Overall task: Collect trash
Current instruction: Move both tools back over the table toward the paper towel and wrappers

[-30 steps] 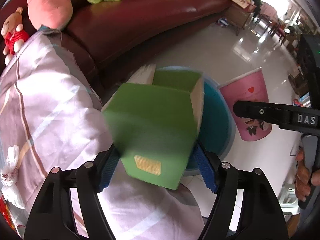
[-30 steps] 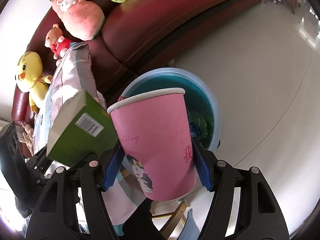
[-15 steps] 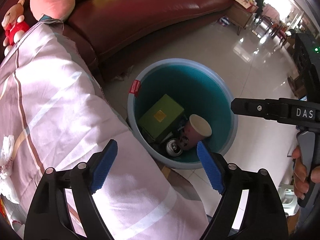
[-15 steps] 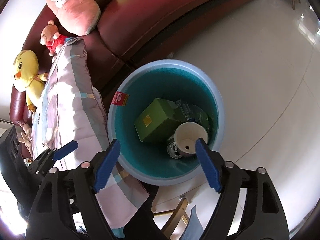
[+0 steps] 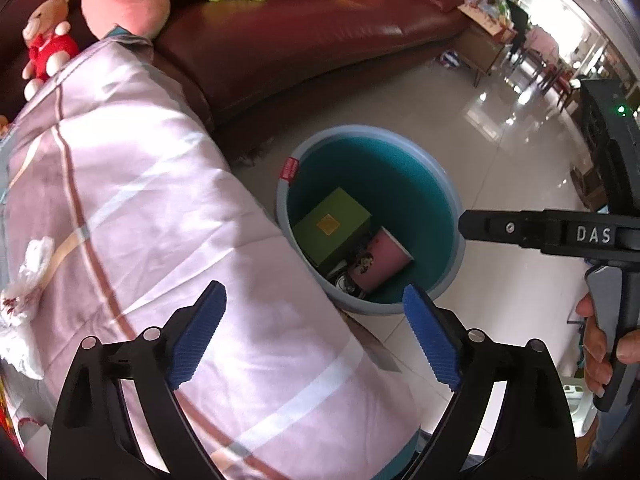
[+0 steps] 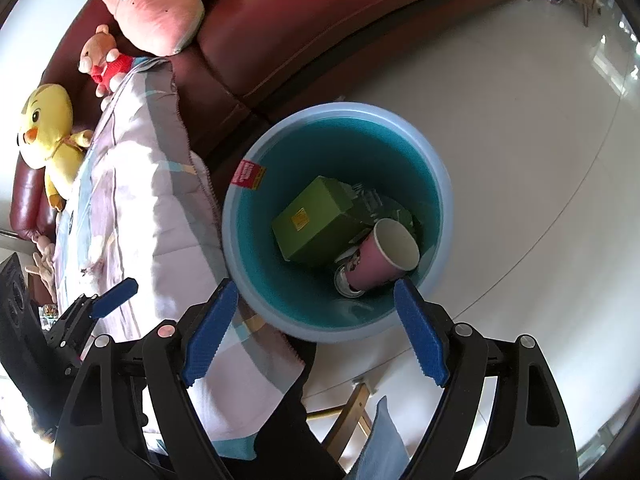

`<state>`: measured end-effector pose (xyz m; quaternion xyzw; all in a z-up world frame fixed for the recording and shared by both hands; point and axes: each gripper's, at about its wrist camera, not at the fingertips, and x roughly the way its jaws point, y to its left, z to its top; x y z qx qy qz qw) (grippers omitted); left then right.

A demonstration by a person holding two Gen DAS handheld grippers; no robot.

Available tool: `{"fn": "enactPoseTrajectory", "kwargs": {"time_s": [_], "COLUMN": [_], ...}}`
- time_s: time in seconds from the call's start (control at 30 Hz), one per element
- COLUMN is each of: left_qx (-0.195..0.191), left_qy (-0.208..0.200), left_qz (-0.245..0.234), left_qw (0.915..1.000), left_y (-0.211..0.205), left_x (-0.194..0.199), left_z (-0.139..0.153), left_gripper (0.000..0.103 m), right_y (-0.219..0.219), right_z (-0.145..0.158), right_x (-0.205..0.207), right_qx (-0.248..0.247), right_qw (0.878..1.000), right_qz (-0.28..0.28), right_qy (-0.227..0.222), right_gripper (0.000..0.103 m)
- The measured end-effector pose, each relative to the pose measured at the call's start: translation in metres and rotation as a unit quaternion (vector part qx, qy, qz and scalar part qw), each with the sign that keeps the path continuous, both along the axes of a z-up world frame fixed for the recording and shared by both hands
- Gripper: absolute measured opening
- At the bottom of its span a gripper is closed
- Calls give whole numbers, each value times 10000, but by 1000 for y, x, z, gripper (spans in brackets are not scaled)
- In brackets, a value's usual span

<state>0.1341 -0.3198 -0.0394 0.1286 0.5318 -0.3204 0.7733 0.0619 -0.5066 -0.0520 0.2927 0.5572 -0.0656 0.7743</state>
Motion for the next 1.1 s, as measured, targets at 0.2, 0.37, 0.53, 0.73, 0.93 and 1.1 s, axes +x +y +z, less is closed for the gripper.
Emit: {"fn": "enactPoseTrajectory", "kwargs": {"time_s": [0.2,0.37,0.53,0.73,0.93,1.1], "left_qx": [-117,-189,-298,-387,-341,-331], "left_qy": [-63,-98,-111,-166,-255,-288], "left_qz": [197,418,723,1131,1518,1966], "left_qw": [9997,9989,9969,9927,9875,9795], "left_y": [35,73,116,169,218,267], "left_x": [-8,-15,-24,-33,-38,-39], "left_z": [16,24,32,41,48,51], "left_gripper": [91,92,93,93,93,93], "right_y": [27,52,85,132,176,209], "right_z": [19,33,42,52,57,55], "right_x": [-2,-4,-4,-1,5,15], "right_qx": [-127,-199,-247,-310,-327,-263], "right_qw": [9997,9991,9979,9943,9899,9865], "right_qz": [203,353,601,1021,1380,1617], "right_qy": [-94,-123,-84,-63,-55,-36], "right_gripper": [82,83,84,84,84,84]}}
